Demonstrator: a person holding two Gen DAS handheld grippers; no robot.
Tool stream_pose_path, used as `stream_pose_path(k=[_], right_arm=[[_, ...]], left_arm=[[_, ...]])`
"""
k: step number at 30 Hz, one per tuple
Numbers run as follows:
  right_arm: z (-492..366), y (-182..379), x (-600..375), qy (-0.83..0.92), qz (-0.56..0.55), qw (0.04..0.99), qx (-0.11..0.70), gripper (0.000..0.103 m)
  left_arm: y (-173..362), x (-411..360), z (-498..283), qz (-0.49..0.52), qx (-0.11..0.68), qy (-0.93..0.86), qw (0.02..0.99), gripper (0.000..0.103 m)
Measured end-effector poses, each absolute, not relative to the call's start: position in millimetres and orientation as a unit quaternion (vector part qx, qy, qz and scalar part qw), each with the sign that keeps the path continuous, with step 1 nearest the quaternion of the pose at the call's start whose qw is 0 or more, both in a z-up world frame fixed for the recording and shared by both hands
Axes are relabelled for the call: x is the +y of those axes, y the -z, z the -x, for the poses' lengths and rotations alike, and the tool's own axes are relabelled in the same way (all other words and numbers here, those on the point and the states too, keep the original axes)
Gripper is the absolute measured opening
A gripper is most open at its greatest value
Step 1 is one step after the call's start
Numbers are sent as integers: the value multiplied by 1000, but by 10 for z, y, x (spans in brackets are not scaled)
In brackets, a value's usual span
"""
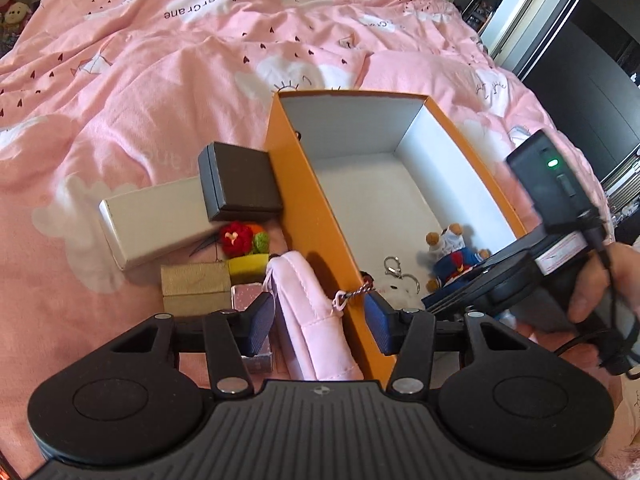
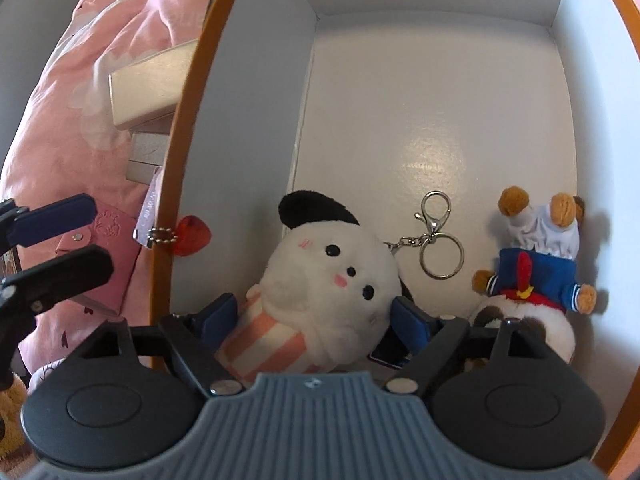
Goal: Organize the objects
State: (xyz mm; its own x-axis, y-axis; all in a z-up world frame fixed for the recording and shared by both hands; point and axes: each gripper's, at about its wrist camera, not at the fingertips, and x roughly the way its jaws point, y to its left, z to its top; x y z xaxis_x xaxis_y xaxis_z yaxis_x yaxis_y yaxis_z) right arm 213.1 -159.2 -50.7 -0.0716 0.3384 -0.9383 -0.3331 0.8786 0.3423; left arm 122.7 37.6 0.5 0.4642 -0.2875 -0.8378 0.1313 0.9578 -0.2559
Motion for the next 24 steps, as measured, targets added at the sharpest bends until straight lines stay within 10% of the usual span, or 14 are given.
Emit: stream_pose_path(k=[24], right_arm=[[-2002, 269, -1401, -300, 293, 689, 591, 69]], left_arm=[[-7, 311, -1289, 79, 493, 134, 856, 59]])
